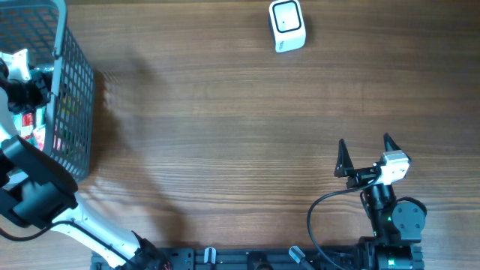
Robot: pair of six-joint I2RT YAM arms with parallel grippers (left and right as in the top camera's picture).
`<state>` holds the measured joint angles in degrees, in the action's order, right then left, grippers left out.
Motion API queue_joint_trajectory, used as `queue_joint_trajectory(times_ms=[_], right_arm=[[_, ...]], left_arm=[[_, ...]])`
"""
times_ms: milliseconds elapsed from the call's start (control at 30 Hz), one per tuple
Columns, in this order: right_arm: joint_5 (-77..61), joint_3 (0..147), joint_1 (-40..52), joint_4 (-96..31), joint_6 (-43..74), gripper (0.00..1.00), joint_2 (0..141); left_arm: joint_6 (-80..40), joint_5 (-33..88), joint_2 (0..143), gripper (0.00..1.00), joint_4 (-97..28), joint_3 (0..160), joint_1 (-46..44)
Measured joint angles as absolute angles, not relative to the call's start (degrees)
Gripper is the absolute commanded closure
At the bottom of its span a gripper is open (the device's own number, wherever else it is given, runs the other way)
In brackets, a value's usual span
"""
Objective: Scan the item barcode
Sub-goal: 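Reach the left gripper into the basket and grasp the yellow Vim bottle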
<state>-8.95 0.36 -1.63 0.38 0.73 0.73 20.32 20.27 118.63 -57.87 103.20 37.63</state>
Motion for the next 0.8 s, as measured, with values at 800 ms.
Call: queue_joint_trajectory(times_ms=[800], right_arm=[[-9.0, 0.4, -1.6, 0.4, 0.7, 0.00, 0.7]], left_arm=[[13.6, 19.1, 102.9, 0.38, -46.9, 103.0, 37.6]])
